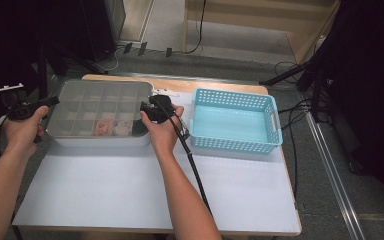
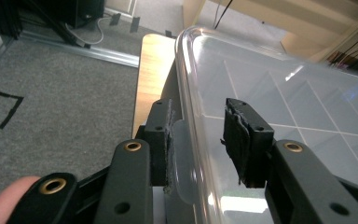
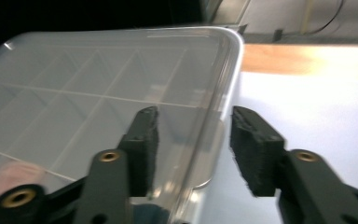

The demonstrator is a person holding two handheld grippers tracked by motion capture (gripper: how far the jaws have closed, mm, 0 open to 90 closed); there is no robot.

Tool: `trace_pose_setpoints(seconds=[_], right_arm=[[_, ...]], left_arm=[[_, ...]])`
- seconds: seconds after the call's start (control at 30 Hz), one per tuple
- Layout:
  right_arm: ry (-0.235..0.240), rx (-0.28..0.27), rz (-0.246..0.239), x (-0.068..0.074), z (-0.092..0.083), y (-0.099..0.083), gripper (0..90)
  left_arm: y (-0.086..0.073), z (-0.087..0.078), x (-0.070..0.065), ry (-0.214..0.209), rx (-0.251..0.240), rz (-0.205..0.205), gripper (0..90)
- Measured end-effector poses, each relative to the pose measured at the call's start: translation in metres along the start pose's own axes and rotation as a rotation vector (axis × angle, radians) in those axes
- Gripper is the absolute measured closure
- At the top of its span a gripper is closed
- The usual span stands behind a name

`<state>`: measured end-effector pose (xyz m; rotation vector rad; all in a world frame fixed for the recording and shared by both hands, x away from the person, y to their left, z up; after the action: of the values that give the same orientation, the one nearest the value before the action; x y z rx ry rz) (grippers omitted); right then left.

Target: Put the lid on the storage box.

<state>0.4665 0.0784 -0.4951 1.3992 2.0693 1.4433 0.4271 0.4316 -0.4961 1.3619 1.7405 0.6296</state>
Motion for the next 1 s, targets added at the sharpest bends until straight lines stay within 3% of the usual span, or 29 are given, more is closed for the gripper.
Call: trace_pose_setpoints(seconds=[0.07, 0.17, 0.2, 0.23, 0.27, 0.37, 0.47, 0.57, 0.7, 1.0], right_arm=[[-0.029, -0.003, 0.000, -0.006, -0.003, 0.001, 47.8], [-0.029, -0.017, 0.039, -0.016, -0.010, 0.001, 62.2], [-0.029, -0.017, 0.039, -0.016, -0.010, 0.001, 62.2], [-0.008, -0.029, 0.047, -0.019, -0.016, -0.001, 73.2], [-0.013, -0.029, 0.040, -0.019, -0.019, -0.002, 78.2], [-0.018, -0.019, -0.005, -0.016, -0.022, -0.007, 86.1], [0.006, -0.010, 0.002, -0.012, -0.020, -0.009, 87.6], [0.001, -0.001, 0.036, -0.013, -0.015, -0.011, 87.3], [0.035, -0.008, 0.111, -0.017, -0.013, -0.012, 88.9], [0.057, 0.003, 0.167, -0.020, -0.008, -0.014, 90.0]], left_arm=[[0.001, -0.005, 0.004, 0.008, -0.026, -0.027, 63.6], [-0.002, -0.010, 0.008, -0.019, -0.023, -0.050, 64.2], [-0.002, -0.010, 0.008, -0.019, -0.023, -0.050, 65.4], [-0.007, -0.012, 0.009, -0.050, -0.010, -0.041, 66.1], [-0.009, -0.012, 0.010, -0.056, -0.002, -0.032, 66.8], [-0.015, -0.014, 0.008, -0.060, 0.002, -0.016, 71.5], [-0.014, -0.017, 0.006, -0.020, 0.003, -0.004, 73.4], [-0.013, -0.018, 0.005, -0.008, 0.014, 0.004, 74.6], [-0.011, -0.016, 0.005, -0.011, 0.019, 0.005, 74.5], [-0.010, -0.015, 0.007, -0.023, 0.026, -0.015, 74.7]])
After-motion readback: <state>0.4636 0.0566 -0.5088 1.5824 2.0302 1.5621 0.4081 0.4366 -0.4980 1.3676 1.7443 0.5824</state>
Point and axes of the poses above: each handheld gripper's, and its own axes: z roughly forward along the jaws, y roughly out of its top, x roughly to its left, the point moved 6 cm from there along z, roughly forward along the jaws, and after that the axes turned 6 degrees about y, right-handed, at the moved point
